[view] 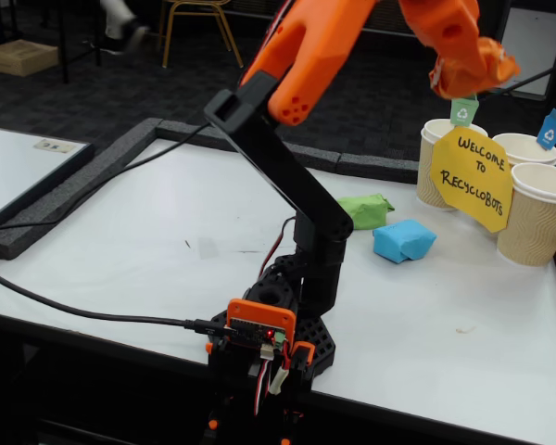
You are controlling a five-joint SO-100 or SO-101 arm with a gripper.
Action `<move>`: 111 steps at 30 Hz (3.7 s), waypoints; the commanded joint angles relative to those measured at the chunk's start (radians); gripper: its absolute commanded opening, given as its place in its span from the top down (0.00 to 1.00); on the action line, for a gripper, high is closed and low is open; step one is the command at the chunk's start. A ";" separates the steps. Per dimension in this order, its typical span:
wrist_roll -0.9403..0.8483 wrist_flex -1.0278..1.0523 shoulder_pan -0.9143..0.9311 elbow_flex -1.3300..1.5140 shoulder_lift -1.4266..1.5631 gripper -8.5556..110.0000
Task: Sort rubbish by color.
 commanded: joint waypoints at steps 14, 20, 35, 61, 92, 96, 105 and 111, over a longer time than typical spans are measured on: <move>-0.199 -0.245 0.078 -0.158 -0.146 0.93; -0.222 -0.387 0.153 -0.160 -0.256 0.93; -0.258 -0.578 0.176 -0.178 -0.494 0.93; -0.259 -0.772 0.046 -0.109 -0.641 0.93; -0.259 -0.821 0.046 -0.063 -0.689 0.76; -0.253 -0.747 0.044 -0.123 -0.687 0.86; -0.244 -0.469 0.043 -0.272 -0.592 0.93; -0.199 -0.337 0.020 -0.261 -0.449 0.93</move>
